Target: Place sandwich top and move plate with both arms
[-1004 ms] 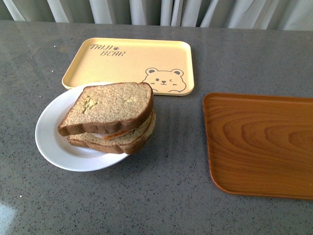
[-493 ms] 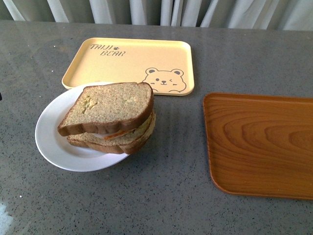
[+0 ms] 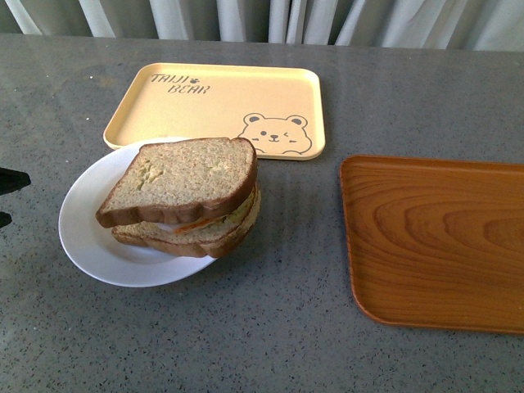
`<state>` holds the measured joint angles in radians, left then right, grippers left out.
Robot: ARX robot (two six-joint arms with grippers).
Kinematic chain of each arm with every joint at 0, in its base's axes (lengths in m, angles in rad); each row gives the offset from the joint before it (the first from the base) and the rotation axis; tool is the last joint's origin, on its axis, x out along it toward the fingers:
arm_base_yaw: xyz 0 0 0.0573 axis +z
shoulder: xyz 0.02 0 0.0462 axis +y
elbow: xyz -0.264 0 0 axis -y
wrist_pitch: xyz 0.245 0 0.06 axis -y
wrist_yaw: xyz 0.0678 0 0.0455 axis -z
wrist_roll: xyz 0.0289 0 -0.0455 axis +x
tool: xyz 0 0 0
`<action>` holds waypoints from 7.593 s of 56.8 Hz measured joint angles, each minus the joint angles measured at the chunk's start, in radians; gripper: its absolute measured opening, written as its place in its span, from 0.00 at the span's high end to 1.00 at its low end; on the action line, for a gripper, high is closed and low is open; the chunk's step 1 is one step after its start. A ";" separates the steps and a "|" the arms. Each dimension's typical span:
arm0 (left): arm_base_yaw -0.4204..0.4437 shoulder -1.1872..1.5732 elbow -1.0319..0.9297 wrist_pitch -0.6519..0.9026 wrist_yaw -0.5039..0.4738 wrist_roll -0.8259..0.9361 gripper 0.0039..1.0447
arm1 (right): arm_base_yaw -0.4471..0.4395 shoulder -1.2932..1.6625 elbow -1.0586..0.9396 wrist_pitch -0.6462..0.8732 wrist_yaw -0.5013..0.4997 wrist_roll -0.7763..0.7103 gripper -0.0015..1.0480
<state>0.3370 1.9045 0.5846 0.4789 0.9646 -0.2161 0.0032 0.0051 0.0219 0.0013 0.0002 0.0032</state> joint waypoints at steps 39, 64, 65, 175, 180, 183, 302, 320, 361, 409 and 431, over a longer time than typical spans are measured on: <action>-0.103 0.178 0.062 0.144 -0.030 -0.146 0.08 | 0.000 0.000 0.000 0.000 0.000 0.000 0.09; -0.138 0.222 0.063 0.208 -0.048 -0.217 0.08 | 0.000 0.000 0.000 0.000 0.000 0.000 0.09; -0.140 0.222 0.064 0.208 -0.048 -0.217 0.08 | 0.000 0.000 0.000 0.000 0.000 0.000 0.09; -0.164 0.184 -0.075 0.446 -0.064 -0.604 0.98 | 0.000 0.000 0.000 0.000 0.000 0.000 0.09; -0.170 0.184 -0.076 0.462 -0.064 -0.621 0.98 | 0.000 0.000 0.000 0.000 0.000 0.000 0.09; -0.175 0.184 -0.076 0.472 -0.069 -0.634 0.98 | 0.000 0.000 0.000 0.000 0.000 0.000 0.09; -0.304 0.509 0.829 -0.140 -0.055 -0.552 0.98 | 0.000 0.000 0.000 0.000 0.000 0.000 0.09; -0.306 0.521 0.844 -0.158 -0.040 -0.533 0.78 | 0.000 0.000 0.000 0.000 0.000 0.000 0.09; -0.253 0.491 0.814 -0.212 -0.032 -0.414 0.09 | 0.000 0.000 0.000 0.000 0.000 0.000 0.09; -0.183 0.033 0.111 0.640 -0.631 -0.156 0.29 | 0.000 0.000 0.000 0.000 0.000 0.000 0.09; -0.309 -0.579 -0.396 0.641 -0.961 0.196 0.99 | 0.000 0.000 0.000 0.000 -0.001 0.000 0.09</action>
<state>0.0277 1.3251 0.1886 1.1198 0.0040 -0.0196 0.0036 0.0048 0.0219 0.0013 -0.0006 0.0032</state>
